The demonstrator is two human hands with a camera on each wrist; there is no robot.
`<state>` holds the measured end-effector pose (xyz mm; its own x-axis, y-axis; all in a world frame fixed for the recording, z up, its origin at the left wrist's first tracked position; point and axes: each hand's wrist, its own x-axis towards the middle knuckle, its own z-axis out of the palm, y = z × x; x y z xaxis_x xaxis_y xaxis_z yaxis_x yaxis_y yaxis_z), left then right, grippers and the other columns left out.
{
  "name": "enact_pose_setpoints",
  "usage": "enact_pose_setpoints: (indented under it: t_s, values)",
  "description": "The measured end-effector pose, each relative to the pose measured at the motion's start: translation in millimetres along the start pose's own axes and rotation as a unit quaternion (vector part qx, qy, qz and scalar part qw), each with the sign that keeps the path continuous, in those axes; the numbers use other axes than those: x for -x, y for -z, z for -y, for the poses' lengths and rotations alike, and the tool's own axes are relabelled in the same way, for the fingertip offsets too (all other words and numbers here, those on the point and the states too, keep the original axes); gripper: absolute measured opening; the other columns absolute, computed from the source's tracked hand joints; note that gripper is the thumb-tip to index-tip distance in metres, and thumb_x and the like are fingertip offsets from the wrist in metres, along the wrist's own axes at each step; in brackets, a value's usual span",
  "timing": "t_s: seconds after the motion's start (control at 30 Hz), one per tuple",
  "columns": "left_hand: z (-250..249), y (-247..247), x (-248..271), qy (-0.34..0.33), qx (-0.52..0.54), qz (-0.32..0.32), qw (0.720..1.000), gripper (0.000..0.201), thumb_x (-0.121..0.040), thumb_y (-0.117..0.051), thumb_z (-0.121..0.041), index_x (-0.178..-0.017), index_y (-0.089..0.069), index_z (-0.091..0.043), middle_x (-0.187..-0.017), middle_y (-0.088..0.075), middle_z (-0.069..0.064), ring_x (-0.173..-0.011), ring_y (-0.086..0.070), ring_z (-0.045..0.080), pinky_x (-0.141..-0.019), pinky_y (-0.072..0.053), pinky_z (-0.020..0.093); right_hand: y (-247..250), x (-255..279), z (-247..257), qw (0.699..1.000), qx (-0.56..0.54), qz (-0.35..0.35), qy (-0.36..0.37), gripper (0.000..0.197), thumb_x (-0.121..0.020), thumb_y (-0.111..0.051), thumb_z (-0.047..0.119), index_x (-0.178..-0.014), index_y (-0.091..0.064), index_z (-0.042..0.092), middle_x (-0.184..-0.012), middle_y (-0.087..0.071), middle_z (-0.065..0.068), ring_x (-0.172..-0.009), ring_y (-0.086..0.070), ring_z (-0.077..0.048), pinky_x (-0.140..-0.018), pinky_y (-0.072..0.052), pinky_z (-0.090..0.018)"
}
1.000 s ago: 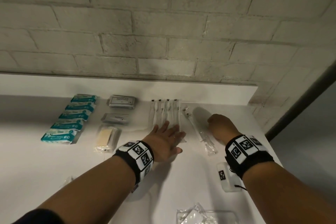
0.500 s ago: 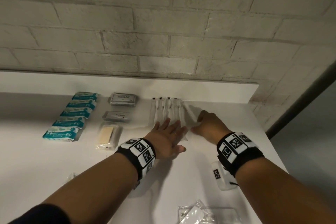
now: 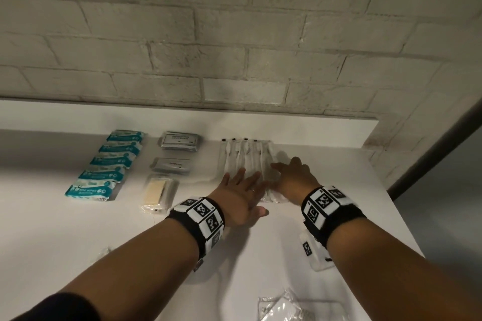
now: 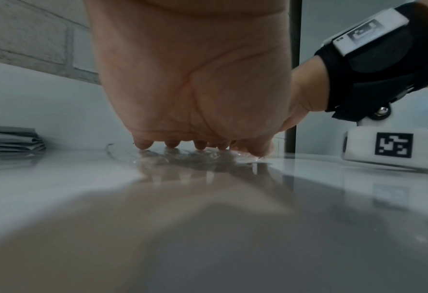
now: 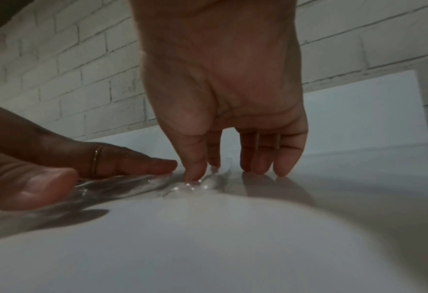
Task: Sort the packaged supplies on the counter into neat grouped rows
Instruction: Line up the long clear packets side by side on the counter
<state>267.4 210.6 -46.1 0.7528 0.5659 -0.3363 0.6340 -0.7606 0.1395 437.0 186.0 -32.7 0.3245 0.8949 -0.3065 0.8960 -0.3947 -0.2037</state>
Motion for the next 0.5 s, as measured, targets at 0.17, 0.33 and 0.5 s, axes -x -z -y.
enact_pose_setpoints:
  t_s: [0.17, 0.33, 0.5]
  values:
    - [2, 0, -1, 0.0, 0.002, 0.007, 1.0, 0.071, -0.096, -0.028, -0.06, -0.152, 0.006, -0.033, -0.162, 0.01, -0.001, -0.147, 0.014, 0.03, -0.118, 0.004, 0.053, 6, -4, 0, 0.999, -0.008, 0.014, 0.029, 0.054, -0.096, -0.043, 0.045, -0.148, -0.03, 0.037, -0.144, -0.034, -0.01, -0.132, -0.032, -0.034, -0.108, -0.032, -0.045]
    - [3, -2, -3, 0.003, 0.002, 0.007, 1.0, 0.072, -0.095, -0.028, -0.061, -0.153, 0.003, -0.032, -0.162, 0.01, -0.002, -0.147, 0.014, 0.029, -0.118, 0.004, 0.052, 16, -2, -18, 0.989, -0.023, 0.117, 0.089, 0.076, -0.094, -0.057, 0.026, -0.154, -0.011, 0.015, -0.162, -0.007, -0.003, -0.148, -0.013, -0.022, -0.118, -0.015, -0.03]
    - [4, -2, -4, 0.004, 0.0, 0.012, 1.0, 0.072, -0.095, -0.027, -0.062, -0.153, 0.003, -0.032, -0.162, 0.011, -0.002, -0.147, 0.015, 0.029, -0.118, 0.005, 0.052, 16, 2, -22, 0.983, 0.003, 0.144, 0.116, 0.094, -0.088, -0.067, 0.025, -0.154, 0.001, 0.02, -0.162, 0.005, 0.003, -0.149, 0.001, -0.019, -0.118, -0.012, -0.03]
